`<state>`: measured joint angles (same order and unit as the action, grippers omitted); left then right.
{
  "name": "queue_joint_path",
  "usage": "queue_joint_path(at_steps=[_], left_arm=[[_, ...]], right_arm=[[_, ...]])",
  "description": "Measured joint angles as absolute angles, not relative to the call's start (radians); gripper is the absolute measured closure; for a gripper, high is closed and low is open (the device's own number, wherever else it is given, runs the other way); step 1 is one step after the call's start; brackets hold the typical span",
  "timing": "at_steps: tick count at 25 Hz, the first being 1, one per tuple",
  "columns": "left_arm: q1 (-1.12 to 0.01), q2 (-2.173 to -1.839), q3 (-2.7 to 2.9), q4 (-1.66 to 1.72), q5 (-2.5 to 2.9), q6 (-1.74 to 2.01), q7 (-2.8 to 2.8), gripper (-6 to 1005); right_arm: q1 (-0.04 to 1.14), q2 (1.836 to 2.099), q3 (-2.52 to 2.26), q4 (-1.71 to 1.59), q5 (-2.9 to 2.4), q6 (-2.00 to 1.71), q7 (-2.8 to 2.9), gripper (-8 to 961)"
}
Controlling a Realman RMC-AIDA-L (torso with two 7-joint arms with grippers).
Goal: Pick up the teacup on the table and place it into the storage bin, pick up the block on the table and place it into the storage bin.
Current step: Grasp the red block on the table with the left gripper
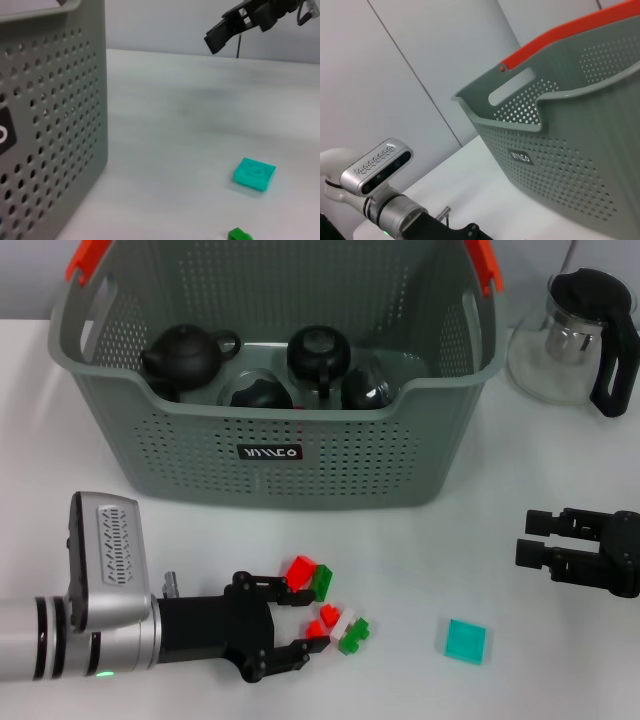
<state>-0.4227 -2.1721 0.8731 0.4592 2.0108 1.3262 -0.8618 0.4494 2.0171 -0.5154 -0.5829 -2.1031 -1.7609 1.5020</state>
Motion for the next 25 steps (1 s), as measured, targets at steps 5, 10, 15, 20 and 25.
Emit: queue_joint_path(at_steps=[5,10,15,20,25], left_arm=[[-0.421,-2.173,0.877,0.458,2.011,1.338,-0.860,526],[-0.423,-2.175,0.879,0.452,2.011,1.336,-0.853,534],[-0.425,-2.175,0.879,0.451,2.015,1.328,-0.853,551],[-0.429,-2.177,0.881,0.449,2.019,1.322,-0.853,589],[-0.431,-2.175,0.890,0.453,2.019,1.324,-0.871,640]], right_arm=[[0.449,2.017,-0.515,-0.583,-2.103,-1.761,1.503,267],[0.452,2.017,-0.515,-0.583,-2.103,-1.761,1.504,269],[0.452,2.017,-0.515,-0.583,-2.103,-1.761,1.505,270],[0.453,2.017,-0.515,-0.583,-2.103,-1.761,1.505,270],[0.456,2.017,-0.515,-0.583,-2.103,-1.761,1.510,269]])
